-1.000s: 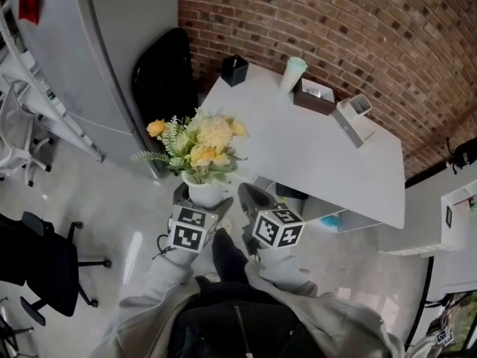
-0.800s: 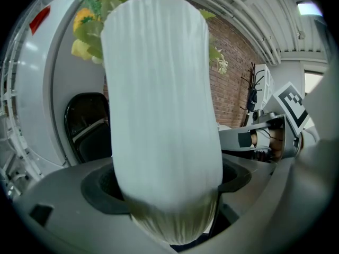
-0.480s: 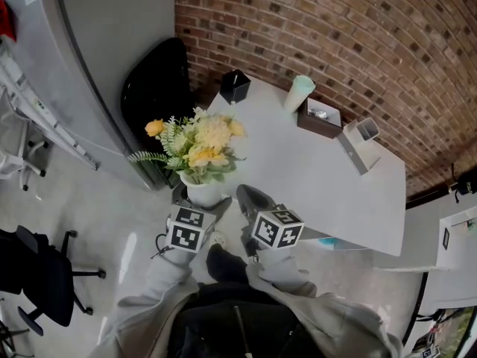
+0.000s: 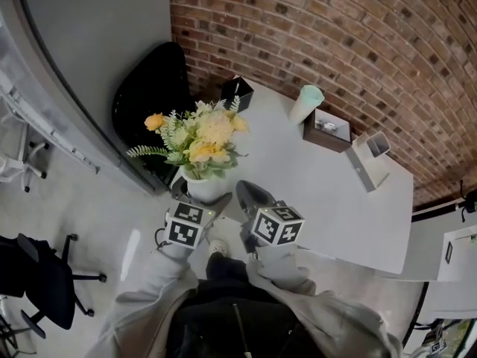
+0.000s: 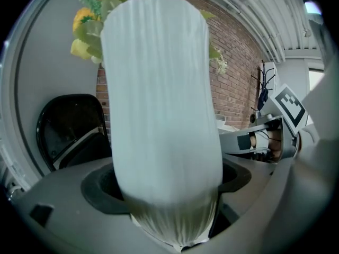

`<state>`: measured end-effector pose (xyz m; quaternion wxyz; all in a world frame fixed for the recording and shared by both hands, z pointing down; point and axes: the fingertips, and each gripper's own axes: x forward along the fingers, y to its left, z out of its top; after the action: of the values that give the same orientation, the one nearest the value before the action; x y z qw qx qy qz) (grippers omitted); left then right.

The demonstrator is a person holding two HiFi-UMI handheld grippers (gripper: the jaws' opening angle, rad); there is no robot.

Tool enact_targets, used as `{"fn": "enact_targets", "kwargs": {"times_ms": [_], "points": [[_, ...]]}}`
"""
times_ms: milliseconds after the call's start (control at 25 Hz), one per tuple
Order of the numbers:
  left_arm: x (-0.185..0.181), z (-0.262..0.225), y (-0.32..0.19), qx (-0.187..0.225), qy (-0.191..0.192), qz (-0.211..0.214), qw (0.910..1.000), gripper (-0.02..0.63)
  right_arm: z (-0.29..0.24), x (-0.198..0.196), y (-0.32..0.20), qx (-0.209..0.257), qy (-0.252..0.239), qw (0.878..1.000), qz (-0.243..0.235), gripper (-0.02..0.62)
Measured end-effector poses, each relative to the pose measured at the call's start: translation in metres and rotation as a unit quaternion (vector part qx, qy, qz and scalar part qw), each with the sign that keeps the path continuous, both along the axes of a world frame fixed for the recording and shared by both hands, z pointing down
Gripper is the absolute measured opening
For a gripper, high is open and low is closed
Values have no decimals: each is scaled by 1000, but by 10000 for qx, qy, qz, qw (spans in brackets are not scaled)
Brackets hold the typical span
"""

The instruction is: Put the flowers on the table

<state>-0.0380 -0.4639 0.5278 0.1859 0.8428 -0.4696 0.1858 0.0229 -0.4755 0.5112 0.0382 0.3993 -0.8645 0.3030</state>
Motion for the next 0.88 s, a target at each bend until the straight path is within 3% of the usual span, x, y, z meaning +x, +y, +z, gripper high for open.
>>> {"fn": "enact_targets", "kwargs": {"times_ms": [560,880], "points": [[11,6,-97,454,-570,604,9955,469,-4,12,-89,320,15,9985,437,0],[12,20,-144,708,-405,1036,9913,469,7,21,-105,451,432,9918,1112,0]]}}
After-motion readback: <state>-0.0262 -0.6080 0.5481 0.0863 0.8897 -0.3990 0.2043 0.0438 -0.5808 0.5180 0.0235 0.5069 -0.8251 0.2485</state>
